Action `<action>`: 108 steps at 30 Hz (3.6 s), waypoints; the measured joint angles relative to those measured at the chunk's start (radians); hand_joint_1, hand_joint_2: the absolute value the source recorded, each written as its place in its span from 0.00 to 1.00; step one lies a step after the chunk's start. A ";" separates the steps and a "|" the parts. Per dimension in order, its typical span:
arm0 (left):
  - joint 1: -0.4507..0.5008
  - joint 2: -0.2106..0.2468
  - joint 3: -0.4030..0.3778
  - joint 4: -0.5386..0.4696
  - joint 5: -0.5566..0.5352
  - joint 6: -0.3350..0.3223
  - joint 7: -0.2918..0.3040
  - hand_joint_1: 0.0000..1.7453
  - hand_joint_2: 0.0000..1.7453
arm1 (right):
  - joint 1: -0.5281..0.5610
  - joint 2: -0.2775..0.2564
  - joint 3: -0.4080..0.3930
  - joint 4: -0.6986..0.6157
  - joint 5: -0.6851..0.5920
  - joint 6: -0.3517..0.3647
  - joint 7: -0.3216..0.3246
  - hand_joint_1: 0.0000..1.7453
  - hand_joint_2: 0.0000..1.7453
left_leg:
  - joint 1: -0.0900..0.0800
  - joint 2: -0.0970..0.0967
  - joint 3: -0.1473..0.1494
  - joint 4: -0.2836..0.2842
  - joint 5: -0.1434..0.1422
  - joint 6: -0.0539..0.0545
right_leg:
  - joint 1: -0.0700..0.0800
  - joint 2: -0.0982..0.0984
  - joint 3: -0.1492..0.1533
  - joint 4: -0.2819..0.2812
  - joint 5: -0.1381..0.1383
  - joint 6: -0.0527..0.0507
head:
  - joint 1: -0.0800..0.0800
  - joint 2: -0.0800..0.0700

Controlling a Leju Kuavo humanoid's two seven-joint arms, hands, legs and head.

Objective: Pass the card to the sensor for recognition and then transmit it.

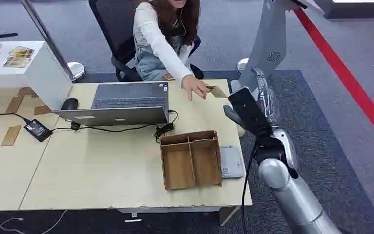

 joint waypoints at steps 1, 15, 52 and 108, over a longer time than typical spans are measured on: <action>0.000 0.000 -0.001 0.000 0.000 0.000 0.000 0.00 0.00 | -0.003 0.001 0.003 0.006 0.000 0.000 0.000 0.00 1.00 | 0.000 0.000 0.000 0.000 0.000 0.000 | 0.000 0.000 0.000 0.000 0.000 0.000 | 0.000 0.000; 0.000 0.008 -0.011 0.000 0.004 0.000 -0.001 0.00 0.00 | -0.108 0.052 0.059 0.179 -0.006 0.014 -0.027 0.00 1.00 | 0.000 0.000 0.000 0.000 0.000 0.000 | 0.000 0.000 0.000 0.000 0.000 0.000 | 0.000 0.000; 0.003 0.008 -0.011 0.000 0.026 0.005 0.004 0.00 0.00 | -0.171 0.096 0.128 0.375 0.031 0.013 -0.012 0.88 1.00 | 0.000 0.000 0.001 0.000 0.000 0.000 | 0.000 0.000 0.000 0.000 0.000 0.000 | 0.000 0.000; 0.009 -0.019 -0.004 0.000 0.068 0.022 0.050 0.00 0.00 | 0.194 -0.125 0.064 0.109 0.415 0.129 0.155 1.00 1.00 | 0.000 0.000 0.001 0.000 -0.001 0.001 | 0.000 0.001 0.001 0.000 0.000 0.000 | 0.000 0.000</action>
